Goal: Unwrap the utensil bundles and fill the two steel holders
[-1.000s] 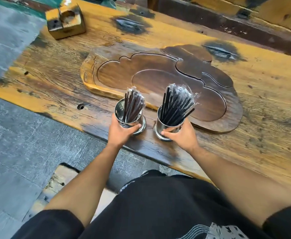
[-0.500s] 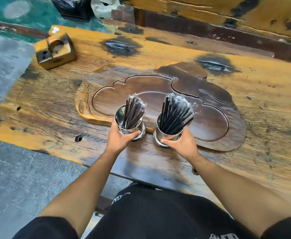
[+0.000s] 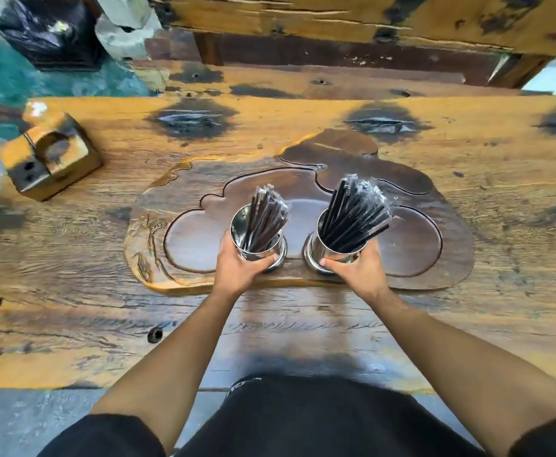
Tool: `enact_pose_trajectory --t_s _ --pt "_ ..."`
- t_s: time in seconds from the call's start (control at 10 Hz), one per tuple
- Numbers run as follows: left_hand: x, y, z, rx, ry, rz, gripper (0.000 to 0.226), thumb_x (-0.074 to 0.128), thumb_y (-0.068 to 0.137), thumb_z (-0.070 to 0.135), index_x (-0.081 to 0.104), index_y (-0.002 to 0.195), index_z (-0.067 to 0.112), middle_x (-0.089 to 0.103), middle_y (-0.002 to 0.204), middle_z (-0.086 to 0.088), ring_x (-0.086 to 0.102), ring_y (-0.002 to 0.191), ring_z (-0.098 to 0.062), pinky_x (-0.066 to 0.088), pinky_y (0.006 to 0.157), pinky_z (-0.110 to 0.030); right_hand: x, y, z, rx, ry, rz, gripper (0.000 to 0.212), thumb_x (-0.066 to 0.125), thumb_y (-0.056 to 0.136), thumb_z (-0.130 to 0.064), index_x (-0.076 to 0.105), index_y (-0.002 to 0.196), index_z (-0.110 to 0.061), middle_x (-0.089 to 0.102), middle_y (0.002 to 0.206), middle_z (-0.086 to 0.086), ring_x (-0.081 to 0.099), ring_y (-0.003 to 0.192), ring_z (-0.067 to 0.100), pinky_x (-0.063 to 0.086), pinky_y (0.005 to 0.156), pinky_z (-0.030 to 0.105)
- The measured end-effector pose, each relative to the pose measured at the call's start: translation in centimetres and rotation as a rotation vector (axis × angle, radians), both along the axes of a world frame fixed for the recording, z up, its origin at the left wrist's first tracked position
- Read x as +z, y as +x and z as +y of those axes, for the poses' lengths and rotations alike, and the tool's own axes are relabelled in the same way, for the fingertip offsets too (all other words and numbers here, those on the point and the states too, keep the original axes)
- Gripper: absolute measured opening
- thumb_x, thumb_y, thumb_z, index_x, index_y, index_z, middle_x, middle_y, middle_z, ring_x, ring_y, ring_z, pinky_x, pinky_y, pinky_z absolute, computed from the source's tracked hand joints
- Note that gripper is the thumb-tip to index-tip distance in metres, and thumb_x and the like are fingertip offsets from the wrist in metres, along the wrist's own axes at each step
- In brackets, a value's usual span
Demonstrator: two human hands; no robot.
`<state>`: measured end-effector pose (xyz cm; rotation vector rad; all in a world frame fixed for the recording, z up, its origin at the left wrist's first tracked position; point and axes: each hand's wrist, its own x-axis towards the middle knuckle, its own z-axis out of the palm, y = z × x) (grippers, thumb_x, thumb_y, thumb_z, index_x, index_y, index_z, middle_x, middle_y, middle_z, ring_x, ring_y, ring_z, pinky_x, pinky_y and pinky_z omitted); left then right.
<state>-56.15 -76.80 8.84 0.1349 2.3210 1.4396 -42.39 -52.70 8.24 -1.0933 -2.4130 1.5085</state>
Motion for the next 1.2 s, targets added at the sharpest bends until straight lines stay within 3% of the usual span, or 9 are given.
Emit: enact_pose_trajectory --t_s 0.2,0.4,0.5,0.8,0.9,1.0,1.1,1.2 --pt "-0.5 -2.2 2.7 -0.027 0.003 -0.028 0.091 0.100 0.056 0.035 0.047 0.130 0.033 0.065 0.128 0.005 0.062 0.121 -0.008 0.046 0.107 -0.023 -1.5 -2.2 2.3 -0.012 -0.021 -0.046 0.089 0.096 0.046 -0.060 0.060 0.121 -0.028 0.068 0.116 -0.009 0.067 0.108 0.006 0.055 0.099 0.034" --pt "-2.0 -3.5 4.4 -0.012 -0.057 -0.051 0.096 0.099 0.053 0.043 0.047 0.133 0.028 0.066 0.127 0.006 0.064 0.120 -0.009 0.050 0.109 -0.034 -3.2 -4.4 3.6 0.065 0.006 -0.110 0.089 0.093 0.048 -0.066 0.062 0.122 -0.026 0.069 0.114 -0.015 0.067 0.107 -0.001 0.055 0.098 0.029" --pt "-2.0 -4.0 4.5 -0.035 -0.068 -0.023 0.102 0.098 0.052 0.049 0.045 0.136 0.027 0.065 0.129 0.005 0.063 0.122 -0.009 0.050 0.110 -0.036 -2.0 -5.1 3.6 0.054 0.001 -0.082 0.081 0.096 0.052 -0.051 0.063 0.120 -0.022 0.067 0.108 -0.020 0.064 0.102 -0.010 0.053 0.098 0.021" --pt "-3.2 -4.5 4.6 -0.044 -0.160 0.003 0.114 0.095 0.049 0.061 0.041 0.142 0.022 0.059 0.134 0.001 0.058 0.127 -0.012 0.047 0.113 -0.038 -2.5 -5.5 3.8 0.024 -0.025 -0.130 0.098 0.093 0.047 -0.062 0.052 0.128 -0.025 0.066 0.121 -0.009 0.064 0.112 0.006 0.053 0.104 0.032" --pt "-3.1 -4.4 4.6 -0.067 -0.178 0.002 0.113 0.097 0.051 0.053 0.042 0.144 0.020 0.054 0.134 0.000 0.053 0.126 -0.011 0.044 0.113 -0.030 -2.7 -5.4 3.8 0.025 -0.035 -0.130 0.101 0.095 0.049 -0.055 0.047 0.133 -0.024 0.059 0.127 -0.006 0.060 0.117 0.011 0.048 0.108 0.030" --pt "-3.0 -3.9 4.3 -0.096 -0.222 0.002 0.110 0.098 0.055 0.046 0.042 0.146 0.020 0.049 0.131 0.000 0.047 0.122 -0.007 0.039 0.111 -0.025 -2.7 -4.6 3.5 0.058 -0.015 -0.168 0.095 0.097 0.058 -0.043 0.045 0.135 -0.021 0.051 0.130 -0.003 0.055 0.120 0.014 0.045 0.110 0.032" --pt "-3.6 -3.2 3.4 -0.077 -0.232 -0.017 0.099 0.094 0.058 0.048 0.047 0.141 0.022 0.054 0.128 -0.001 0.055 0.118 -0.012 0.047 0.111 -0.033 -3.0 -3.0 2.9 0.097 0.033 -0.263 0.076 0.083 0.082 -0.028 0.043 0.145 -0.013 0.045 0.138 0.005 0.054 0.126 0.022 0.040 0.116 0.037" --pt "-3.9 -2.0 2.5 -0.047 -0.230 -0.042 0.089 0.092 0.068 0.039 0.047 0.142 0.017 0.057 0.130 -0.005 0.061 0.117 -0.019 0.050 0.108 -0.038 -2.8 -1.3 2.3 0.134 0.057 -0.353 0.058 0.069 0.093 -0.020 0.047 0.145 -0.007 0.044 0.140 0.010 0.056 0.126 0.025 0.034 0.118 0.031"
